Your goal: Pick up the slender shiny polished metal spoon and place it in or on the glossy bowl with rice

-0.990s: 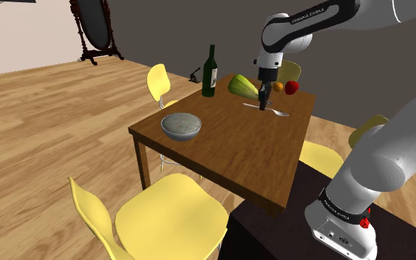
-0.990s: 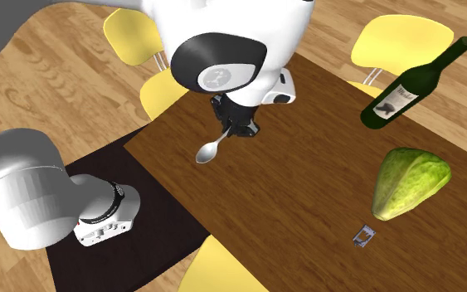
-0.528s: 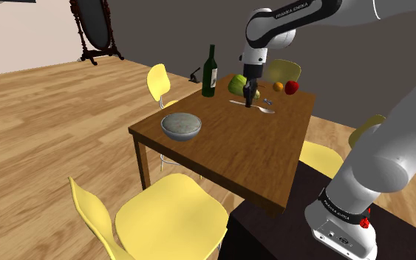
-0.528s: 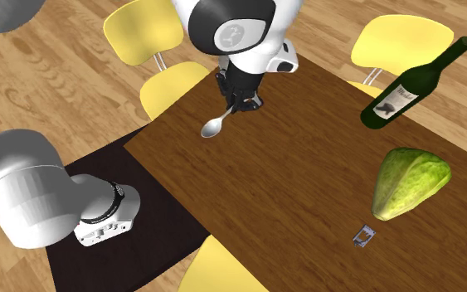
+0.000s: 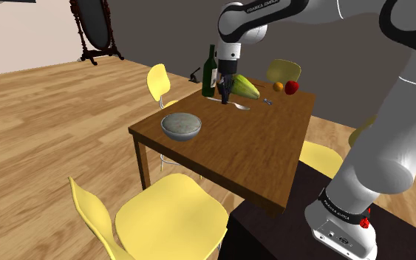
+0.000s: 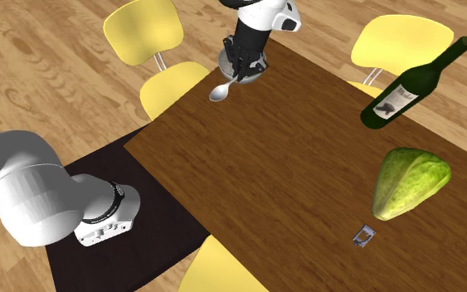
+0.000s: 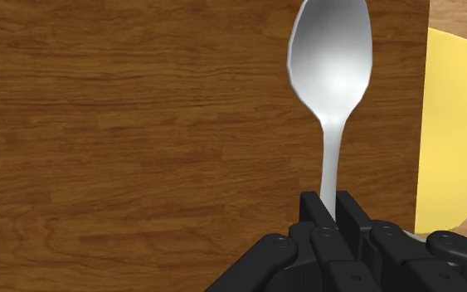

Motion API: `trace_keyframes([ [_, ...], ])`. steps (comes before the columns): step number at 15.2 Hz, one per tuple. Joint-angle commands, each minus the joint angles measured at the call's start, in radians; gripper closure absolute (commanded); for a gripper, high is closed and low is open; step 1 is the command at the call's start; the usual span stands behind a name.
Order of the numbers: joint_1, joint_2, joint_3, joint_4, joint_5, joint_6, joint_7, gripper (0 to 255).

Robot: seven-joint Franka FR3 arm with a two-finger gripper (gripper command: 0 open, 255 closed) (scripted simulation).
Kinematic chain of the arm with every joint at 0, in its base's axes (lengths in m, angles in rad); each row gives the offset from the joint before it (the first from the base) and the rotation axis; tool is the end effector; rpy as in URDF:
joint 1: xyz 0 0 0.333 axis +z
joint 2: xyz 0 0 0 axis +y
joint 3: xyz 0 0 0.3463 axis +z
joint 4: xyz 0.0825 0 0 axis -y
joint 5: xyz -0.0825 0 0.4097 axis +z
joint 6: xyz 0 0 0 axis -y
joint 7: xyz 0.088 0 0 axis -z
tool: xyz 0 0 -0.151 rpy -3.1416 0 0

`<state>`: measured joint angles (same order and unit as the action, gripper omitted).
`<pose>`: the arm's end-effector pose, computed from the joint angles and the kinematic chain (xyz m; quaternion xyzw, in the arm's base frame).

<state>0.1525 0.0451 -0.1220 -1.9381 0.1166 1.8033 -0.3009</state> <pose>0.5656 0.0326 0.4232 -0.9839 -0.1456 0.0816 0.0641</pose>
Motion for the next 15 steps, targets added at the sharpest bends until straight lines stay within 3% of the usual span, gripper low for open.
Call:
trace_keyframes([
  [1, 0.017, 0.061, 0.016, 0.072, 0.012, -0.008, 0.031, 255],
  [8, 0.066, 0.280, 0.060, 0.380, 0.035, -0.085, 0.131, 255],
  [14, 0.102, 0.513, 0.086, 0.741, 0.043, -0.203, 0.213, 255],
  [15, 0.103, 0.513, 0.086, 0.727, 0.043, -0.189, 0.212, 255],
])
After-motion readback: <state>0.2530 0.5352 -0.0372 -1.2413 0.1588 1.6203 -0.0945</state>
